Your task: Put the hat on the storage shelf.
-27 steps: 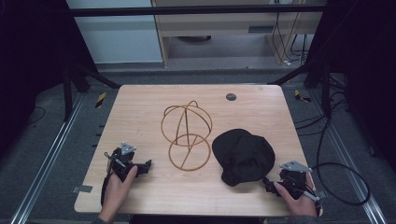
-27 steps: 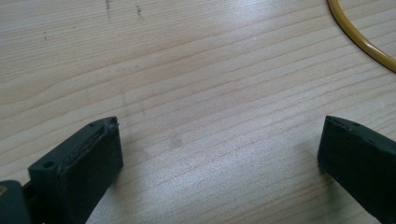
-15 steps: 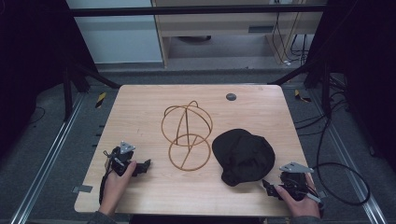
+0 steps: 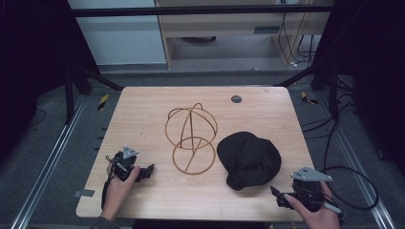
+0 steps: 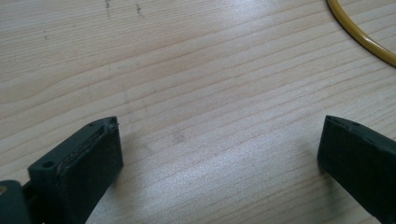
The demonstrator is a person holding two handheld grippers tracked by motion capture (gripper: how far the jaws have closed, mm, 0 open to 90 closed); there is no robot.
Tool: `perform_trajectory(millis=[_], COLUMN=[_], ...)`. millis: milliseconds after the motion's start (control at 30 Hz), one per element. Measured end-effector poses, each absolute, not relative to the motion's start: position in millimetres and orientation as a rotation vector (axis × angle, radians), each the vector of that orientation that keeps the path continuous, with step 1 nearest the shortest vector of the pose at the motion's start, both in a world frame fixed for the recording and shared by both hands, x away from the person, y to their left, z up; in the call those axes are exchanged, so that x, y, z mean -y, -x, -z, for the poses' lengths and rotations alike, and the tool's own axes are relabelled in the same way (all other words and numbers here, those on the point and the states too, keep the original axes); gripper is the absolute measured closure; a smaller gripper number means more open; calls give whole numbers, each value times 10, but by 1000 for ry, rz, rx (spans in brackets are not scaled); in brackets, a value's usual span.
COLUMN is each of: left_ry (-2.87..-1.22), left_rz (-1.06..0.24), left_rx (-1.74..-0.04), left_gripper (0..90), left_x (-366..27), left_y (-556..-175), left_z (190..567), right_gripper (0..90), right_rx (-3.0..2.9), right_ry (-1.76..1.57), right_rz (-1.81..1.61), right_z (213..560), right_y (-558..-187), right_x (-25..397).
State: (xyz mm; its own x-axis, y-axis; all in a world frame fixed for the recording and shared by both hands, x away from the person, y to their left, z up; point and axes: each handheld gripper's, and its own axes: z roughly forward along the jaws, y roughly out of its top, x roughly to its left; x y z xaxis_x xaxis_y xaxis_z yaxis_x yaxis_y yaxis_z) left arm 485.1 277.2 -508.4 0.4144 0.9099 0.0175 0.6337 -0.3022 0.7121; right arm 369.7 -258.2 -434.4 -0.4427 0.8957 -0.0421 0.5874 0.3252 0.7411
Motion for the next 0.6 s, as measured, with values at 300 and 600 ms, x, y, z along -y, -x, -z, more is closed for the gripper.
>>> perform_trajectory(millis=[300, 600], left_ry=[-2044, -2046], left_rz=[-566, -564], left_rx=[-1305, -1302], left_gripper=[0, 0], left_x=[-2772, -2768], left_y=[-4851, -4857], left_z=[5084, 5083], right_gripper=[47, 53], right_rx=[-2216, -2249], right_ry=[-1217, -1269], right_rz=[-870, -856], right_z=[4007, 4112], right_y=[-4019, -4369], right_x=[2228, 2149])
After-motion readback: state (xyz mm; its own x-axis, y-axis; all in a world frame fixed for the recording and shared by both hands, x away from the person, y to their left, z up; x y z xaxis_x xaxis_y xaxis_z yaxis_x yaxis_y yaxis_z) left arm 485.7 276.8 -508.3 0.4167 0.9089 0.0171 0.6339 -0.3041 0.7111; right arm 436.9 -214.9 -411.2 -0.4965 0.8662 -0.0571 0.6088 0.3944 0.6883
